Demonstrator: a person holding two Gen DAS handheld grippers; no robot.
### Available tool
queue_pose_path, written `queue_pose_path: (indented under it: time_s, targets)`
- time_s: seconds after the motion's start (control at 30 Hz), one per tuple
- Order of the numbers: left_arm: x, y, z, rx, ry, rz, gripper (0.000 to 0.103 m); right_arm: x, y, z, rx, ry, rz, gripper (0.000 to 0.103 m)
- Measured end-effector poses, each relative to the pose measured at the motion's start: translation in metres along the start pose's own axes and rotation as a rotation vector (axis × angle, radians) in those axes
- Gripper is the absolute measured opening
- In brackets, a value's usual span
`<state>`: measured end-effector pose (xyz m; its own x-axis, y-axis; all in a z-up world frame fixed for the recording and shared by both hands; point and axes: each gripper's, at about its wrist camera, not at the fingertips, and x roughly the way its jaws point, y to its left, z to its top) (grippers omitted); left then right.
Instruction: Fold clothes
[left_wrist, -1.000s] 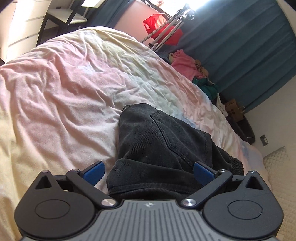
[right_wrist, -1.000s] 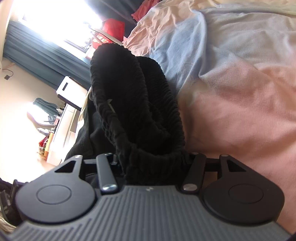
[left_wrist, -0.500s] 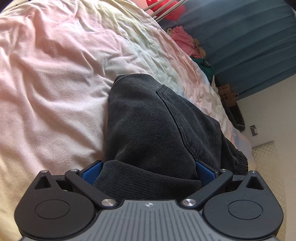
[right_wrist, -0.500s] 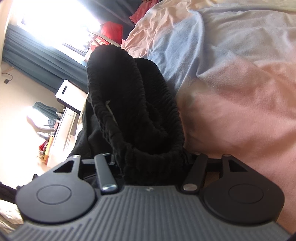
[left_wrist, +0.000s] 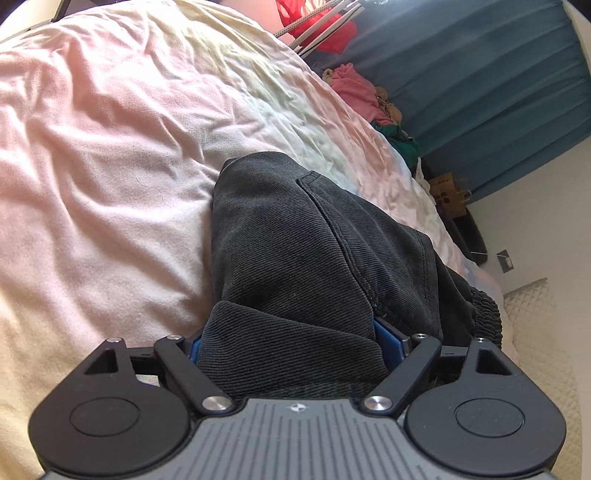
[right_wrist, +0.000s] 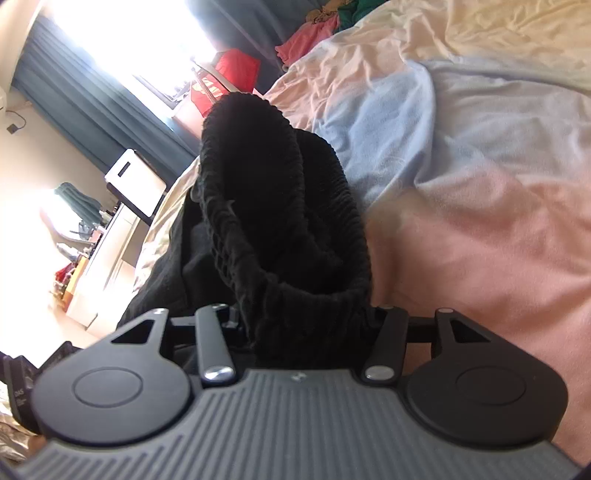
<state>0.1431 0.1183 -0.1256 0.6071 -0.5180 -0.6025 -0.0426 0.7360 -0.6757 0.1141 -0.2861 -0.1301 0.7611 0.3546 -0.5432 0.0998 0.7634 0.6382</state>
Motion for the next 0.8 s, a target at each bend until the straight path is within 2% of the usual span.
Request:
queue_pose_path:
  time_s: [0.13,0.23,0.37,0.47,0.67,0.8]
  targets:
    - [-0.008,-0.005,-0.004,0.024,-0.035,0.001,0.068,-0.015,0.017,0.002,-0.071,-0.053,0.014,0.048]
    - [-0.020,-0.007,-0.006,0.012,-0.070,-0.027,0.060,-0.029,0.031,0.002,-0.135,-0.099,0.029,0.046]
    - [-0.031,-0.014,-0.007,-0.013,-0.082,-0.086,0.058,-0.057,0.053,0.006,-0.235,-0.189,0.068,0.045]
    - [-0.034,-0.022,-0.008,-0.043,-0.079,-0.144,0.057,-0.081,0.058,0.014,-0.253,-0.255,0.111,0.045]
    - [-0.029,-0.074,-0.003,-0.012,-0.100,-0.203,0.057,-0.114,0.053,0.042,-0.239,-0.351,0.130,0.045]
    - [-0.009,-0.127,0.019,0.041,-0.112,-0.239,0.057,-0.126,0.040,0.090,-0.183,-0.402,0.133,0.045]
